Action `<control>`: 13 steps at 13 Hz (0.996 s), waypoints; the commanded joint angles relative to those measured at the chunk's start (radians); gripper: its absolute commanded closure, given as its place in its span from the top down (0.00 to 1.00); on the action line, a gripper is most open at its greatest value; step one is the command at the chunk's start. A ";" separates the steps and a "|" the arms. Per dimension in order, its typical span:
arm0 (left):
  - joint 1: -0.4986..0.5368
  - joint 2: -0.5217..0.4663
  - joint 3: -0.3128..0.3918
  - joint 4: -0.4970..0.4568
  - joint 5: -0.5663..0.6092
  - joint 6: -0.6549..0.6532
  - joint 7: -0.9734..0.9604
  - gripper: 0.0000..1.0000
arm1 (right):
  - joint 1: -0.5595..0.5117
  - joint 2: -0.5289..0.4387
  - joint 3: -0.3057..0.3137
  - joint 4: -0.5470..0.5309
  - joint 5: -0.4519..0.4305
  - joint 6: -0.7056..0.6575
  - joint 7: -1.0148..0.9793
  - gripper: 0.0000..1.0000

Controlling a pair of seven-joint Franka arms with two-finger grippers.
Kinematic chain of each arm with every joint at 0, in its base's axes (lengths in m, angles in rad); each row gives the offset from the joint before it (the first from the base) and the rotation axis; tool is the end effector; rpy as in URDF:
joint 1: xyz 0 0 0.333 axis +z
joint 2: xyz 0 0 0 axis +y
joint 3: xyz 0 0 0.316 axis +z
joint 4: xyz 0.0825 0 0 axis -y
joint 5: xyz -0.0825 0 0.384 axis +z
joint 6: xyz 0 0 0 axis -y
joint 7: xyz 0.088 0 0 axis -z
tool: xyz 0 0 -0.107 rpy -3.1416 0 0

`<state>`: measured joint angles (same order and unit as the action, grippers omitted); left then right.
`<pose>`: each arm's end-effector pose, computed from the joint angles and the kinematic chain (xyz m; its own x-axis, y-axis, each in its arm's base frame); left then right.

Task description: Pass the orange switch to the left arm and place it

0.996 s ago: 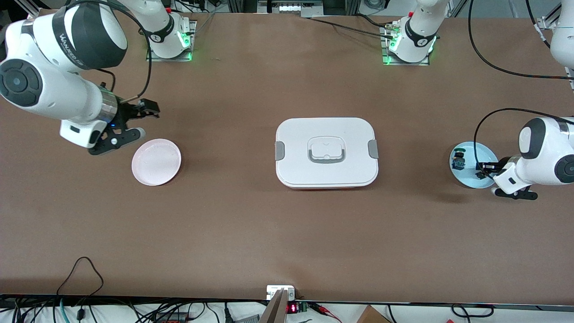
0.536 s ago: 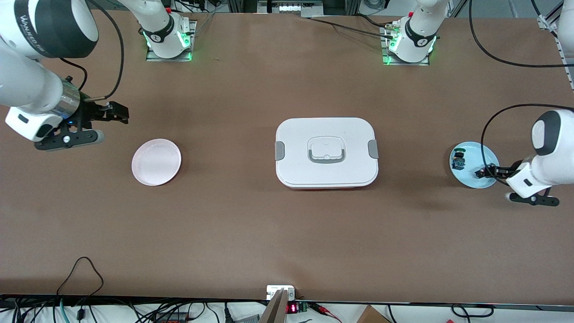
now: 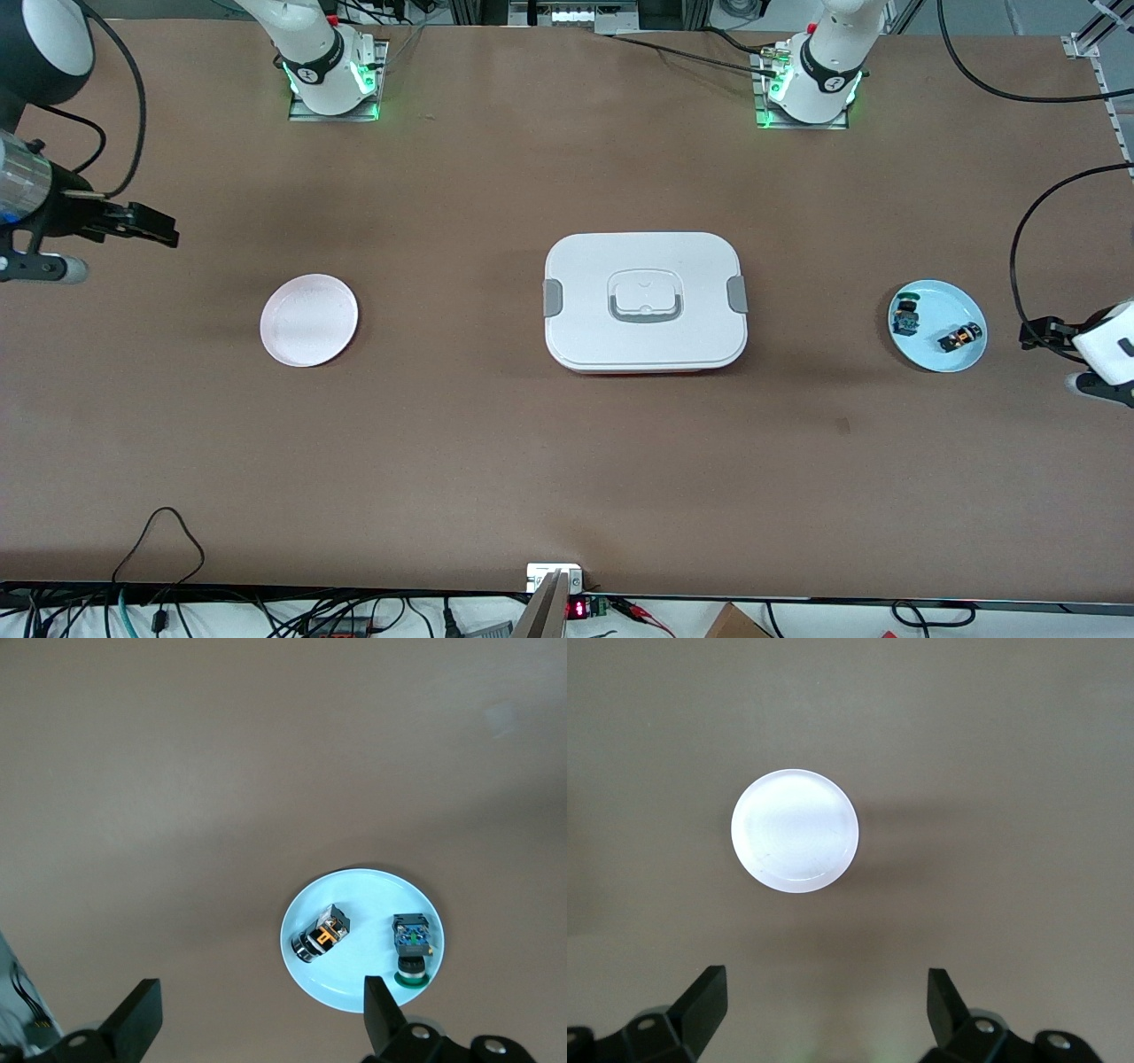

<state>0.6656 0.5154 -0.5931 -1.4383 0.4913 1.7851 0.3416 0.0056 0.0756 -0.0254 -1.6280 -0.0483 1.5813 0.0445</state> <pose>0.6653 0.1600 0.4263 0.9355 -0.3234 -0.1427 -0.3434 -0.9271 -0.1503 0.5718 -0.0160 0.5560 0.9908 -0.0637 -0.1196 -0.0574 -0.9968 0.0552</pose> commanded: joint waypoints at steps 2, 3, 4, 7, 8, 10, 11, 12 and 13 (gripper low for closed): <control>-0.004 0.011 -0.075 0.099 -0.002 -0.091 0.059 1.00 | 0.112 -0.034 -0.090 0.010 -0.010 -0.029 0.011 1.00; -0.006 0.009 -0.095 0.125 -0.002 -0.125 0.059 1.00 | 0.111 -0.042 -0.081 0.010 -0.005 -0.040 0.012 1.00; -0.021 -0.014 -0.096 0.122 -0.008 -0.133 0.063 1.00 | 0.109 -0.063 -0.080 -0.018 -0.001 -0.011 0.012 1.00; -0.191 -0.125 0.031 0.114 -0.063 -0.177 0.043 1.00 | 0.109 -0.123 -0.080 -0.163 -0.001 0.129 0.012 1.00; -0.257 -0.155 0.120 0.113 -0.154 -0.191 0.042 1.00 | 0.109 -0.125 -0.080 -0.161 -0.001 0.120 0.012 1.00; -0.399 -0.222 0.328 0.096 -0.311 -0.197 0.040 1.00 | 0.103 -0.120 -0.083 -0.132 -0.002 0.073 -0.001 1.00; -0.459 -0.259 0.411 0.064 -0.388 -0.196 0.039 1.00 | 0.100 -0.108 -0.085 -0.098 -0.002 0.045 -0.009 1.00; -0.510 -0.297 0.491 0.027 -0.454 -0.196 0.024 1.00 | 0.099 -0.090 -0.085 -0.060 -0.001 0.031 -0.011 1.00; -0.556 -0.345 0.560 -0.025 -0.491 -0.196 -0.022 1.00 | 0.099 -0.076 -0.085 -0.031 -0.002 0.028 -0.015 1.00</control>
<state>0.1936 0.2717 -0.1631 -1.3508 0.0821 1.5836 0.3627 0.1030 -0.0202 -0.1059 -1.7234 -0.0482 1.6441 0.0419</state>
